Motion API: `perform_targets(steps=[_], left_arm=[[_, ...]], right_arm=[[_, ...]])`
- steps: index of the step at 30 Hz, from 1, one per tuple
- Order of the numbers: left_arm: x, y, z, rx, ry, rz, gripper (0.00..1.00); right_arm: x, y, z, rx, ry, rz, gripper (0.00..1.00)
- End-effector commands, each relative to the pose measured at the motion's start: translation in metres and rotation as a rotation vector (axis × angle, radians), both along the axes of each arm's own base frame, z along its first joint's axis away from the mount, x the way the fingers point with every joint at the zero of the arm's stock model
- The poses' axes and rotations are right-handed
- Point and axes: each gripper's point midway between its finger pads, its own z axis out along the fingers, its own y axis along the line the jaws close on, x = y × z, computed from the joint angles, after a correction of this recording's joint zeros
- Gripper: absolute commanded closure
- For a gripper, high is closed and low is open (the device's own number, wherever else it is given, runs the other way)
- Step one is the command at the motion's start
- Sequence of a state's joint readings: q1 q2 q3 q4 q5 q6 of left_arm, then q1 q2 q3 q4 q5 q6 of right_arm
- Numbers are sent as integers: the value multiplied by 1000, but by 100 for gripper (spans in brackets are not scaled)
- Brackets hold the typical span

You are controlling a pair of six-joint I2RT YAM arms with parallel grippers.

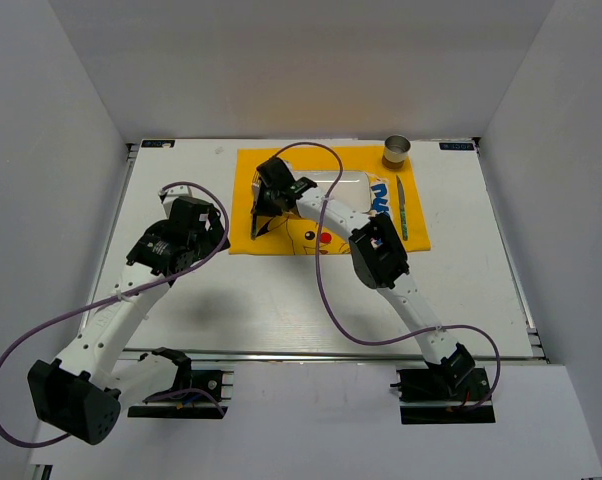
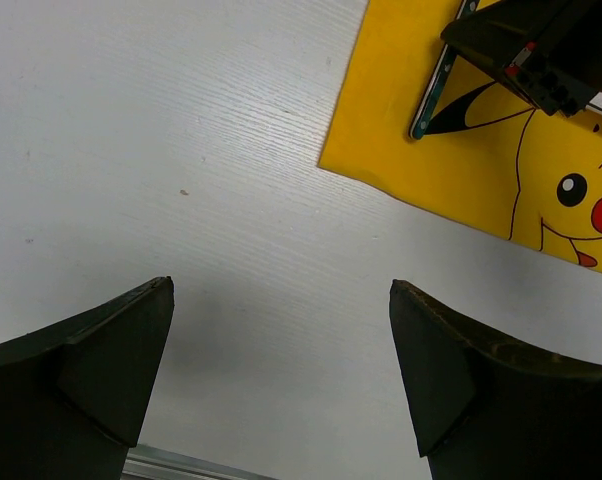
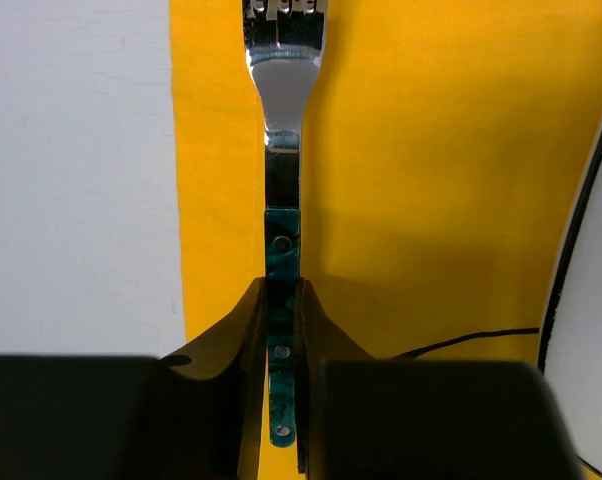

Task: Set the dinner table for one person

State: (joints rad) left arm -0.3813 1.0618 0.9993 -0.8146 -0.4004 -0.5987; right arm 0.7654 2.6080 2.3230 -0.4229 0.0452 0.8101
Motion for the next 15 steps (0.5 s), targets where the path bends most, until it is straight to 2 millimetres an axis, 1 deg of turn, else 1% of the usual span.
perform_targets(steps=[1, 3, 4, 5, 7, 8, 10, 11, 12, 13, 14, 15], left_arm=[[1, -1, 10, -21, -41, -15, 2], [0, -1, 10, -20, -42, -16, 2], [1, -1, 10, -22, -43, -17, 2], [0, -2, 10, -22, -41, -18, 2], [1, -2, 10, -24, -43, -23, 2], [0, -3, 10, -25, -42, -26, 2], [1, -4, 10, -27, -42, -31, 2], [1, -4, 10, -27, -41, -33, 2], [1, -4, 10, -27, -42, -34, 2], [1, -4, 10, -26, -41, -34, 2], [1, -2, 10, -22, -45, -26, 2], [0, -1, 11, -19, -47, -19, 2]], right_arm=[[11, 7, 18, 39, -44, -6, 98], [10, 9, 16, 42, -41, -5, 92], [12, 10, 16, 50, -42, -6, 87], [12, 10, 16, 53, -42, -6, 74], [12, 12, 19, 59, -46, -4, 62], [12, 12, 22, 63, -49, -2, 53], [12, 14, 26, 67, -57, 1, 45], [11, 17, 35, 77, -69, 7, 27], [11, 17, 39, 84, -73, 9, 20], [10, 18, 53, 99, -86, 12, 19], [9, 19, 63, 111, -96, 16, 14], [6, 17, 87, 130, -122, 19, 13]])
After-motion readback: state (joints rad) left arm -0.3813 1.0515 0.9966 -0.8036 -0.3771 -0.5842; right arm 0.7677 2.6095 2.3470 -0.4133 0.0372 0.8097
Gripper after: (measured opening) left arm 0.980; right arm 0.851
